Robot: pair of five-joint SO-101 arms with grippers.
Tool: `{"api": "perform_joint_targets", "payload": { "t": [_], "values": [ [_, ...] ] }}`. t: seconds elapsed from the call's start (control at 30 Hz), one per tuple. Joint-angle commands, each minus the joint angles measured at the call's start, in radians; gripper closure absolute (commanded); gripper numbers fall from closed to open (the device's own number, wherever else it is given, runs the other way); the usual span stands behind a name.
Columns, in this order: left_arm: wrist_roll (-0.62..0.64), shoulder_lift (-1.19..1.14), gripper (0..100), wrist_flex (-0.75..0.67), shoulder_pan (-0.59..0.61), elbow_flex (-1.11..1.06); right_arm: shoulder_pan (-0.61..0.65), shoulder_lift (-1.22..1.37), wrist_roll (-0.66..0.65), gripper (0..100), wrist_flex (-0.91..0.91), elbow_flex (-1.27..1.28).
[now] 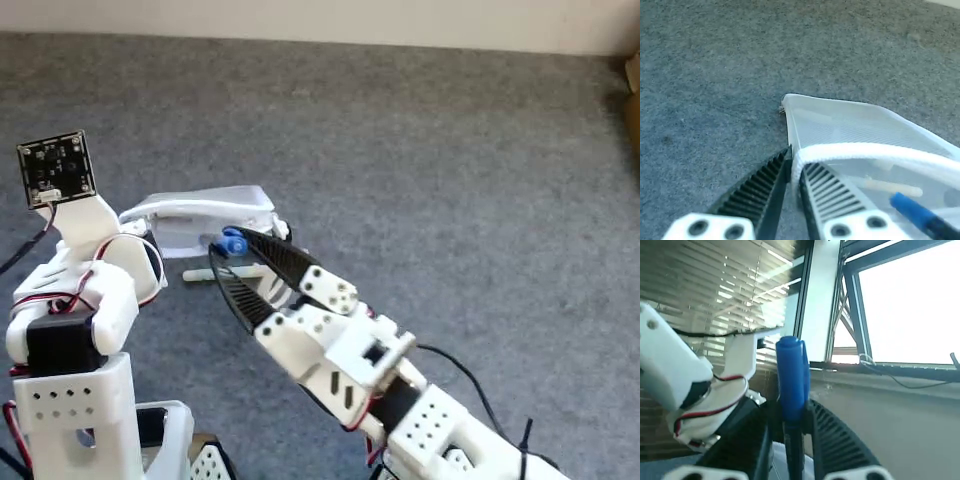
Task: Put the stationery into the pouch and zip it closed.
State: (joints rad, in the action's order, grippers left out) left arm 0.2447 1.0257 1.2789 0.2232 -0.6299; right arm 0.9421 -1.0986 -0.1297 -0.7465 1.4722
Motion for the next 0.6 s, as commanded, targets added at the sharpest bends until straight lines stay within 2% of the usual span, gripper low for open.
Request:
{"api": "perform_joint_targets", "payload": {
  "t": [0.0, 0.3, 0.47, 0.57],
  "values": [
    [-0.009, 0.001, 99, -0.023, -0.016, 0.035, -0.008, 0.119, 0.005, 99.4, -0.084, -0.064],
    [-0.009, 0.001, 99, -0.023, -0.015, 0.035, -0.005, 0.186, 0.008, 98.8, -0.085, -0.056],
    [-0.009, 0.001, 99, -0.023, -0.015, 0.035, -0.004, 0.186, 0.009, 86.4, -0.058, -0.056],
    [-0.009, 0.001, 99, -0.023, -0.015, 0.035, -0.004, 0.185, 0.009, 84.4, 0.018, -0.064]
  ]
}}
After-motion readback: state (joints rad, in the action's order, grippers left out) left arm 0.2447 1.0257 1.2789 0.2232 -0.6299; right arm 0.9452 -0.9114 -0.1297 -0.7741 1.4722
